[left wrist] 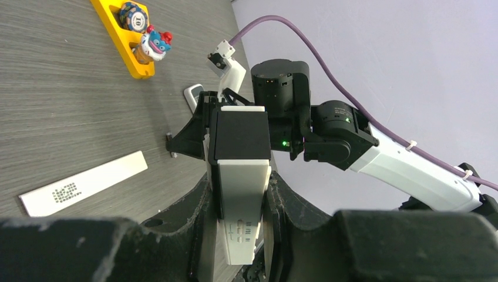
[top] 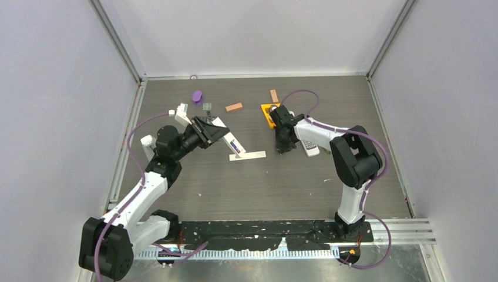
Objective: Load the batteries into the remote control
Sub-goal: Pick up the battery from the center of the board, then load the battery into the remote control.
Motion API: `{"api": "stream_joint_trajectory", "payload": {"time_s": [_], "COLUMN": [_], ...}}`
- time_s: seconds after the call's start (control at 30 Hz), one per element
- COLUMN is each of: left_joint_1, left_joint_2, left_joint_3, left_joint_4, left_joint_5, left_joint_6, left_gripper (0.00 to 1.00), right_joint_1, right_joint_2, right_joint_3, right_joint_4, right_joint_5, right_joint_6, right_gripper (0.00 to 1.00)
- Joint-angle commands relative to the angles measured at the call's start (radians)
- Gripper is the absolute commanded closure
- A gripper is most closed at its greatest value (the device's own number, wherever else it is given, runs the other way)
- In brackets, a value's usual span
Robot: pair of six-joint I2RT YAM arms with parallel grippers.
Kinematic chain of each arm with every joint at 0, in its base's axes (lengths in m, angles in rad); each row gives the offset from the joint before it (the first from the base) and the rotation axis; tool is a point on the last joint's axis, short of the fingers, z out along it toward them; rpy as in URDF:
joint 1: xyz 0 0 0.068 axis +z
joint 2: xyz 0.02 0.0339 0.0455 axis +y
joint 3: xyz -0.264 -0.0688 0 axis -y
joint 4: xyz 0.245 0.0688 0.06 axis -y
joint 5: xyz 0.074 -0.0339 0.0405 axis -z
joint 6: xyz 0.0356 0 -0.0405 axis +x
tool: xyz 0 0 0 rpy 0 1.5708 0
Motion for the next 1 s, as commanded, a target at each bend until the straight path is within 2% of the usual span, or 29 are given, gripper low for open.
{"api": "stream_joint_trajectory", "payload": {"time_s": [0.0,0.13,0.3,0.5,0.67,0.83,0.97], "left_joint_1": [0.005,0.006,-0.002,-0.005,-0.005,-0.007,-0.007], "left_joint_2": [0.011,0.054,0.104,0.169,0.252,0.305,0.317], "left_joint_3": [0.052,0.051,0.021,0.059,0.095,0.092,0.101], "left_joint_4": [0.04,0.078,0.217,0.228,0.261,0.34,0.324], "left_joint_5": [0.045,0.137,0.204,0.286,0.369,0.385,0.373], "left_joint_6": [0.012,-0.033,-0.14,-0.159,-0.21,-0.279,-0.275], "left_gripper": [1.0,1.0,1.0,1.0,1.0,1.0,1.0], "right_joint_1": [0.007,0.008,0.021,0.095,0.182,0.236,0.267], "right_joint_2": [-0.051,-0.164,-0.315,-0.398,-0.405,-0.341,-0.295], "right_joint_3": [0.036,0.039,0.084,0.213,0.346,0.467,0.538], "right_joint_4": [-0.024,-0.018,-0.035,-0.132,-0.243,-0.383,-0.459], "right_joint_5": [-0.072,-0.184,-0.315,-0.372,-0.367,-0.358,-0.349], "right_joint_6": [-0.015,-0.065,-0.1,-0.128,-0.162,-0.184,-0.196], "right_gripper": [0.94,0.95,0.95,0.95,0.95,0.93,0.92]}}
